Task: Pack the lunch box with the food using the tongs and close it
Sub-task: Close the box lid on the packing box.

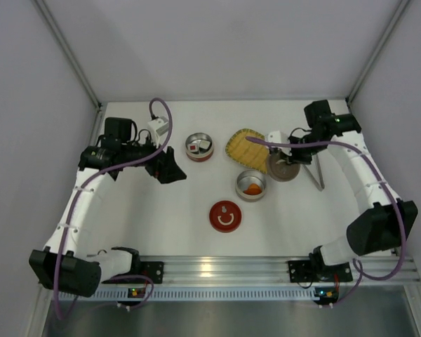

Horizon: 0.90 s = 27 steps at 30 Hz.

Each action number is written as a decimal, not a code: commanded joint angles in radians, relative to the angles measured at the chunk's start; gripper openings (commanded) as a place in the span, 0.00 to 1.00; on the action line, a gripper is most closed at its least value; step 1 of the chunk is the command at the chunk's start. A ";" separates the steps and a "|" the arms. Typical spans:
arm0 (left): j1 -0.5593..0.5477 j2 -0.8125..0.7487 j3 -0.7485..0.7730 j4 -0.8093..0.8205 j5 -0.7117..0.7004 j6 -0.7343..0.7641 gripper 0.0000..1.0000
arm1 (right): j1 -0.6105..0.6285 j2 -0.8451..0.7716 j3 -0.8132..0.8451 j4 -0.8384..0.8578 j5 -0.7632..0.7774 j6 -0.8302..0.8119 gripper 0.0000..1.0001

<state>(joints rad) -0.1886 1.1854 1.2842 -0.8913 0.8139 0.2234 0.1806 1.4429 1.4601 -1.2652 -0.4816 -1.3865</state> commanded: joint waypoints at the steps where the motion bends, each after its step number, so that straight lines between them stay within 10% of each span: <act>1: 0.046 0.034 -0.016 0.026 0.112 0.031 0.98 | 0.094 0.127 0.120 -0.144 -0.055 -0.134 0.00; 11: 0.261 0.132 -0.025 -0.023 0.318 0.114 0.98 | 0.293 0.312 0.235 -0.137 0.054 -0.157 0.00; 27: 0.270 0.134 -0.100 -0.038 0.318 0.202 0.98 | 0.395 0.439 0.249 -0.172 0.212 -0.227 0.00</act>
<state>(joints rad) 0.0772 1.3350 1.1961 -0.9386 1.0851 0.3775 0.5568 1.8698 1.6657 -1.2991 -0.2829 -1.5707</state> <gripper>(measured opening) 0.984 0.026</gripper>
